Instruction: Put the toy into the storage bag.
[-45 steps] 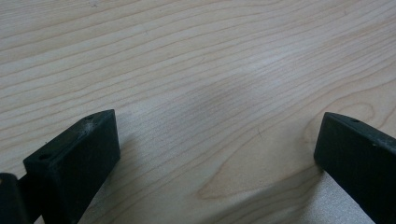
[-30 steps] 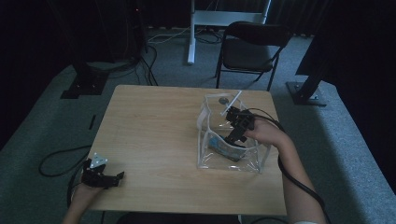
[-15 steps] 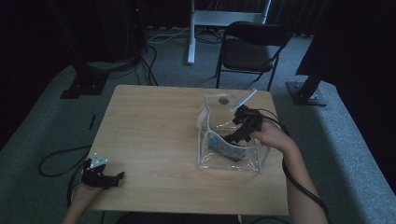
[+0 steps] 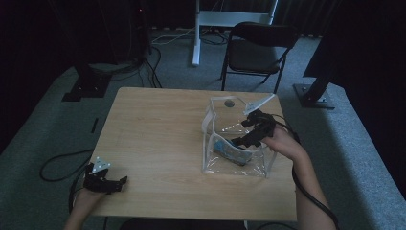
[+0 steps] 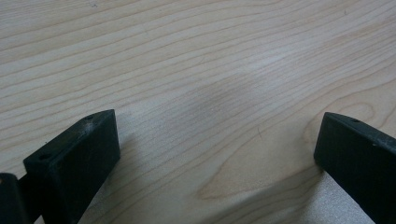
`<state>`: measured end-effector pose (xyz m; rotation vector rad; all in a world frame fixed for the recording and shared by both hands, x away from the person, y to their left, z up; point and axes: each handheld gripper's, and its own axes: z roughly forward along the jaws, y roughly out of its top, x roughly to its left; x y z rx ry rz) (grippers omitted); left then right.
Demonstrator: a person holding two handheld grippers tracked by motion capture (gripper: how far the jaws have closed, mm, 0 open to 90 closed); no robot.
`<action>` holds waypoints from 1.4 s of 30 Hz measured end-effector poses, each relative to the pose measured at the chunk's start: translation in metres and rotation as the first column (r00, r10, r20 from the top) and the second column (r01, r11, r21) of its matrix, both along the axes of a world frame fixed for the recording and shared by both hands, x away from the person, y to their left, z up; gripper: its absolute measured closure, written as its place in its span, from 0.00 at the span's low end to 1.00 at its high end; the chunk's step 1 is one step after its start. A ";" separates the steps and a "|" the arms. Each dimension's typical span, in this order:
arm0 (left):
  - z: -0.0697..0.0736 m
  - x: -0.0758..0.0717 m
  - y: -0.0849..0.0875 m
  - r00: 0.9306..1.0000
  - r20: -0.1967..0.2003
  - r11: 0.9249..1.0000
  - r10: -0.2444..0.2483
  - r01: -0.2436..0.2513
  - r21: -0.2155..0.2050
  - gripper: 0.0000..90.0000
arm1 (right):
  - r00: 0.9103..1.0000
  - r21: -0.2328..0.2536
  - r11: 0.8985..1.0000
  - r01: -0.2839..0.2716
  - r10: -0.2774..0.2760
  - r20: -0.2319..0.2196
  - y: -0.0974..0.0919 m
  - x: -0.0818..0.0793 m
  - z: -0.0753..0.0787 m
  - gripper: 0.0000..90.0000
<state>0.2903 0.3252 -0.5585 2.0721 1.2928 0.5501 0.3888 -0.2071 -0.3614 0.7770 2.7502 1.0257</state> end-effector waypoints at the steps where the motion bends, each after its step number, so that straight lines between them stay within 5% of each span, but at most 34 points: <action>1: 0.000 0.000 0.000 1.000 0.000 1.000 0.000 0.000 0.000 0.01 | 1.000 0.014 1.000 0.000 0.000 0.004 -0.002 -0.001 0.000 0.12; 15: 0.000 0.000 0.000 1.000 0.000 1.000 0.000 0.000 0.000 0.01 | 0.999 0.168 0.986 -0.018 0.011 0.042 -0.020 -0.020 0.004 0.12; 42: 0.000 0.000 0.000 1.000 -0.004 1.000 -0.001 0.001 0.000 0.01 | 0.992 0.285 0.957 -0.054 0.020 0.122 -0.039 -0.078 0.002 0.12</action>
